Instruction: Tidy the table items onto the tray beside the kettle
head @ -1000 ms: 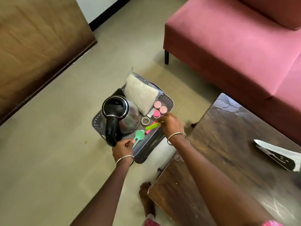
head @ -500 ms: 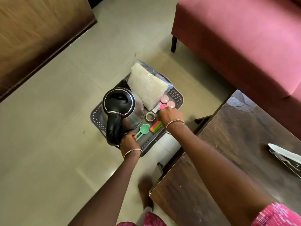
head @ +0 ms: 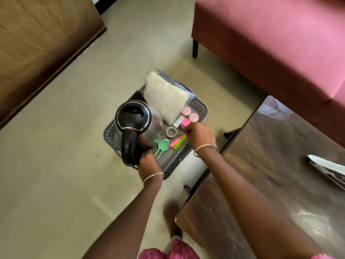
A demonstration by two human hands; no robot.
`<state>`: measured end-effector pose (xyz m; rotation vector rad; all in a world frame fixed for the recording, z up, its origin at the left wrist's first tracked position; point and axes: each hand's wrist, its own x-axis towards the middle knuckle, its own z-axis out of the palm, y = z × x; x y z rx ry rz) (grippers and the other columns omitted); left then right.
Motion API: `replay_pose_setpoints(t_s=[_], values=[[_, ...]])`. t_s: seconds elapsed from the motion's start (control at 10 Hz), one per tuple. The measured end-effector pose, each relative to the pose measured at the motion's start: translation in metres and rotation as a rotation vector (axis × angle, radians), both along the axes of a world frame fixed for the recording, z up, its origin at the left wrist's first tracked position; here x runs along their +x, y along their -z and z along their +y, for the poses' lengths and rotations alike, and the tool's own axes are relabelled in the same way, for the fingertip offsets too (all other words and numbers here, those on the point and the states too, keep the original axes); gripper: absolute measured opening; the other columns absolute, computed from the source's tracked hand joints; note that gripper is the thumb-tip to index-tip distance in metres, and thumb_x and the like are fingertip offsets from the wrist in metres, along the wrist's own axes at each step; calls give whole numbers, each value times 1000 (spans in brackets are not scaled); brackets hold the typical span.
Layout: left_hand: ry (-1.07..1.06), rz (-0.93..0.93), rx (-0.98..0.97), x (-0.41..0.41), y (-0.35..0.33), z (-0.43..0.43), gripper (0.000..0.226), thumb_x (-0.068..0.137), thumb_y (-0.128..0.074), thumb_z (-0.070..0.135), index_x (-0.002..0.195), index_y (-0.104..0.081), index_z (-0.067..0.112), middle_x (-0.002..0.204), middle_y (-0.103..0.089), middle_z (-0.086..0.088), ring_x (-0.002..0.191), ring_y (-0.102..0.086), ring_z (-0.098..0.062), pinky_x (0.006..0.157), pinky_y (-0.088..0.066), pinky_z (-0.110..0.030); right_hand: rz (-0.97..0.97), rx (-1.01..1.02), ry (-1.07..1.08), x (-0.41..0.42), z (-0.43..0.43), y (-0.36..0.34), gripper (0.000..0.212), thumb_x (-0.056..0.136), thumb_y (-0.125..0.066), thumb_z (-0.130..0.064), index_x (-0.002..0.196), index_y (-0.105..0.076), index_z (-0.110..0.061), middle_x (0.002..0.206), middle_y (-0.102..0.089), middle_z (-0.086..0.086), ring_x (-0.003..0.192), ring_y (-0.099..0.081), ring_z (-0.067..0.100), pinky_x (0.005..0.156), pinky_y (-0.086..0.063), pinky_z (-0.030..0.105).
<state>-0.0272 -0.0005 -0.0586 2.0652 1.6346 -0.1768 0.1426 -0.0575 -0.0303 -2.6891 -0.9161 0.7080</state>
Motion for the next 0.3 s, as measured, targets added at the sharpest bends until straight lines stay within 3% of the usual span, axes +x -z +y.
replay_pose_setpoints(t_s=[0.1,0.2,0.3], values=[[54,2,43,-5,-13,-10,25,94,-55,8,116,-64,10,123,-63,-9,111,-61,-30,85,-49,-42,112,193,253,-14,-41,-14,19,84,-63,-16,95,-77,-24,92,-78,0,83,-72,26,77,-58,39],[90,-106,96,-11,-34,-26,20,91,-57,4,107,-67,6,111,-67,-13,101,-63,-34,77,-51,-43,233,317,494,-34,-90,-26,15,84,-69,-11,86,-77,-22,83,-77,-4,67,-73,21,73,-59,37],[138,-228,107,-18,-54,-45,18,88,-58,0,102,-68,5,101,-69,-14,91,-65,-35,71,-51,-41,278,349,702,-55,-140,-36,22,81,-70,-4,81,-77,-24,67,-73,-6,64,-74,15,65,-58,25]])
